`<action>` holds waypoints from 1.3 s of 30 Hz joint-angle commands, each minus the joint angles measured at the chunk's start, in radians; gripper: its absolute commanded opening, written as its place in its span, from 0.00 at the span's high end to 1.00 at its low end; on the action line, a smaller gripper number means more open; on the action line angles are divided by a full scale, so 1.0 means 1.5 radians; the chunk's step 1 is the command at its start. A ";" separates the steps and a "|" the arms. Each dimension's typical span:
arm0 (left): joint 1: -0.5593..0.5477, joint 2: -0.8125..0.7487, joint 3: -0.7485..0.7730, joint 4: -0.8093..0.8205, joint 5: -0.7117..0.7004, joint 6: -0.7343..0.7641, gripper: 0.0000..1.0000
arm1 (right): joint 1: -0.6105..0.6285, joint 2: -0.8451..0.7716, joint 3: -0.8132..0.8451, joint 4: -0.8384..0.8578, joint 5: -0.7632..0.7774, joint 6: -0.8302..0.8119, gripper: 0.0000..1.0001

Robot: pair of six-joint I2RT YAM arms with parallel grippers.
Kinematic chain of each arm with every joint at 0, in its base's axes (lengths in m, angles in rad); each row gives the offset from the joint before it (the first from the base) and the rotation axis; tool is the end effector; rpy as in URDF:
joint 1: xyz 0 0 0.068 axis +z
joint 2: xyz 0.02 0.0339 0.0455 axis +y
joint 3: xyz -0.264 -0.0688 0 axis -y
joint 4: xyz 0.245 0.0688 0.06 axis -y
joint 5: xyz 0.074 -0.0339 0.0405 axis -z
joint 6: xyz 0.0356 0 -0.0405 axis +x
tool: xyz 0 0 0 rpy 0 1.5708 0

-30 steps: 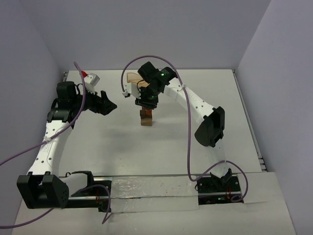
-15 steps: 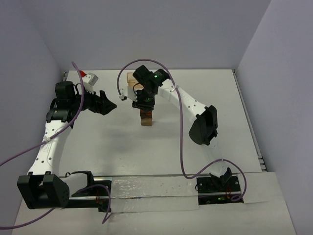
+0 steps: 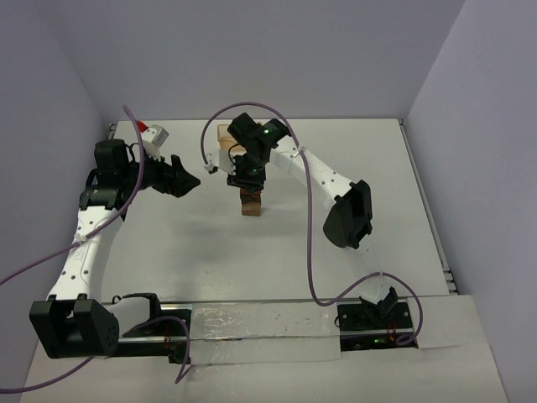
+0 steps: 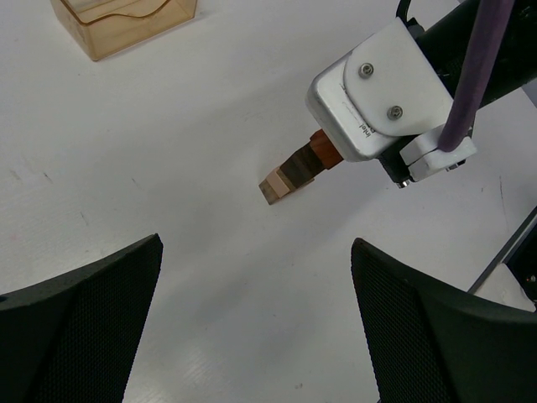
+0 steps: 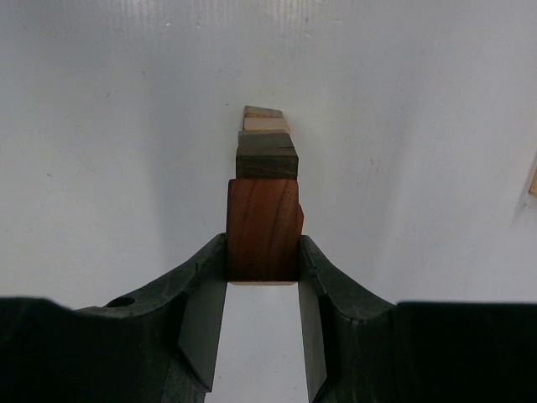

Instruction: Build the wood block tower

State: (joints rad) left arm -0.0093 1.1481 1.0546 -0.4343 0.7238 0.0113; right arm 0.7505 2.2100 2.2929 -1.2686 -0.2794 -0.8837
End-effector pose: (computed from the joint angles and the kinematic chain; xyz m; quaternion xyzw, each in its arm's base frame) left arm 0.2480 -0.0259 0.3404 0.1847 0.8091 -0.3065 0.4662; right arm 0.3278 0.3191 0.3052 -0.7270 0.6457 0.1238 0.1982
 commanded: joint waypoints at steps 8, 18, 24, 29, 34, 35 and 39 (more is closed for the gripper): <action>0.023 -0.010 0.027 0.037 0.023 -0.001 0.01 | 0.007 0.017 0.035 -0.005 -0.002 -0.002 0.90; 0.025 -0.010 0.026 0.038 0.025 -0.001 0.01 | 0.008 0.022 0.031 0.002 0.005 -0.003 0.88; 0.027 -0.011 0.026 0.039 0.025 -0.001 0.01 | 0.009 0.025 0.032 0.003 0.007 -0.001 0.87; 0.027 -0.011 0.025 0.040 0.027 -0.001 0.01 | 0.011 0.027 0.033 0.008 0.015 0.000 0.86; 0.027 -0.012 0.025 0.039 0.027 -0.001 0.01 | 0.013 0.030 0.033 0.011 0.016 0.002 0.84; 0.027 -0.011 0.024 0.038 0.028 -0.001 0.01 | 0.013 0.031 0.033 0.010 0.016 0.001 0.84; 0.027 -0.009 0.026 0.039 0.030 -0.001 0.01 | 0.013 0.032 0.032 0.010 0.025 -0.001 0.83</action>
State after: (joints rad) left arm 0.0216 1.1481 1.0546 -0.4141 0.7380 0.0113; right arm 0.7628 2.2360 2.2967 -1.2659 -0.2597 -0.8837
